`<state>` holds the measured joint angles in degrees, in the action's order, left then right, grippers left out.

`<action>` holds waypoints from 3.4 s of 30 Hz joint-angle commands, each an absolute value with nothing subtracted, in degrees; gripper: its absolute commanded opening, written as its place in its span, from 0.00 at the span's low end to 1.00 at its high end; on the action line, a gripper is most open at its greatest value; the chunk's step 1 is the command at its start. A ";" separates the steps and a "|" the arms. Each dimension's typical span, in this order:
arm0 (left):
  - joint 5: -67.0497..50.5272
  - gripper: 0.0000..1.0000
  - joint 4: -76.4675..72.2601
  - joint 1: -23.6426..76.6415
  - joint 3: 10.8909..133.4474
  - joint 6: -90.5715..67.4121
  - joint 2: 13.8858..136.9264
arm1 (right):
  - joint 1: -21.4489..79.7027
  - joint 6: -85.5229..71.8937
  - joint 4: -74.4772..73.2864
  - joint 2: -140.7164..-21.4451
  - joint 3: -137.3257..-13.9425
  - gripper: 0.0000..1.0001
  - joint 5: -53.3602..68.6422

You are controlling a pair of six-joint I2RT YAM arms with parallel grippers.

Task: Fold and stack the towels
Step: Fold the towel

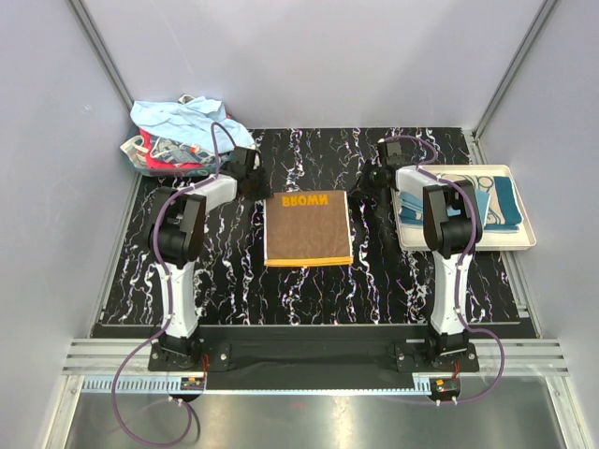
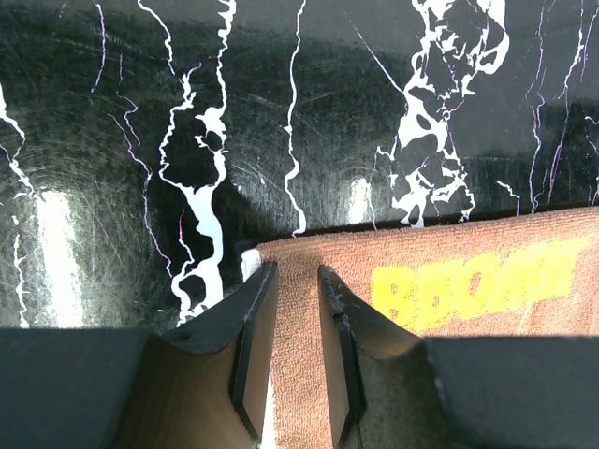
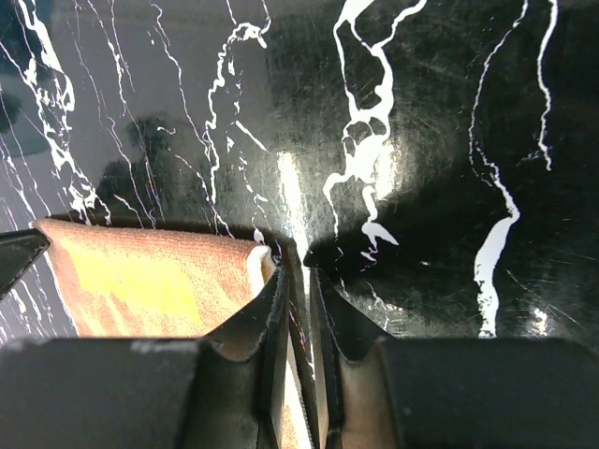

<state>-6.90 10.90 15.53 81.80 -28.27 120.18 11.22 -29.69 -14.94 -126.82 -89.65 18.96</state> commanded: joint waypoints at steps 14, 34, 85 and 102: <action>-9.41 0.38 10.37 13.89 83.06 -29.62 110.92 | 11.43 -28.13 -14.59 -123.84 -90.44 0.29 18.19; -10.99 0.44 12.22 13.10 82.35 -28.30 118.65 | 12.83 -27.95 -12.30 -126.38 -92.02 0.35 20.66; -11.34 0.00 2.55 13.45 81.56 -29.09 115.59 | 14.33 -24.87 -12.48 -122.63 -94.92 0.09 12.48; -14.24 0.00 -7.82 14.41 65.23 -33.22 102.76 | 14.50 -28.04 -4.31 -107.33 -77.44 0.08 14.32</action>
<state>-13.17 -3.31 13.82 68.84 -32.12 106.50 14.17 -26.87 -7.22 -110.69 -80.51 14.22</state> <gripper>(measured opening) 0.034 0.088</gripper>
